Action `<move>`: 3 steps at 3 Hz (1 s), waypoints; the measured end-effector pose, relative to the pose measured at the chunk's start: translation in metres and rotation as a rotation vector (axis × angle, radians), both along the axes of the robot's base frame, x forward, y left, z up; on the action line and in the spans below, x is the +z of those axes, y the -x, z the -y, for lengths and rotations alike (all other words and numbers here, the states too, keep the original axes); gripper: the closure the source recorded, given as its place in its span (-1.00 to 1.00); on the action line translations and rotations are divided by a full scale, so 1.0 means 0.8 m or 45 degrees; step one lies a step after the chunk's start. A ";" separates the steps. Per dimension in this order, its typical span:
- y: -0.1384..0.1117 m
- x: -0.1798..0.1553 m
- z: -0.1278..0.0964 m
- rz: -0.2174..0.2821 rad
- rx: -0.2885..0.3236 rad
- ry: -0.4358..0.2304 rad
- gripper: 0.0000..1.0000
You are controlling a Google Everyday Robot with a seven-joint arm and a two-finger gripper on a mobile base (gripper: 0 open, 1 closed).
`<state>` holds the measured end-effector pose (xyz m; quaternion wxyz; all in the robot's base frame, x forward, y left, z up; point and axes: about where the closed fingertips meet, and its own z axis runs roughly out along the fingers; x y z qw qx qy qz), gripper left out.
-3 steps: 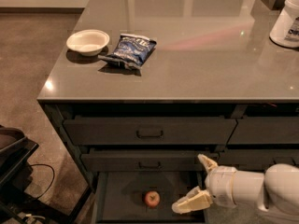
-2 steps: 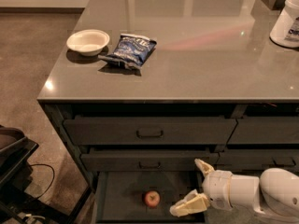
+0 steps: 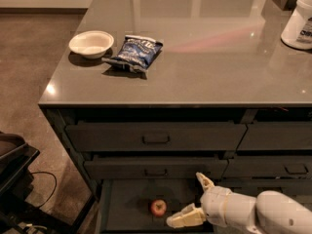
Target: Pick apple from bottom drawer and place on counter
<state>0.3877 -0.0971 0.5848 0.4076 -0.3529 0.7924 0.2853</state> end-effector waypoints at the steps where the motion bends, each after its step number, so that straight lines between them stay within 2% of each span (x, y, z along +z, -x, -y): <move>1: -0.028 -0.065 -0.027 0.049 -0.080 -0.068 -1.00; 2: -0.026 -0.066 -0.030 0.063 -0.069 -0.064 -1.00; 3: -0.040 -0.099 -0.013 0.073 -0.100 -0.074 -1.00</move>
Offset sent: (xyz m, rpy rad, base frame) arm 0.0203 0.0149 -0.0324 0.0253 -0.0527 -0.0427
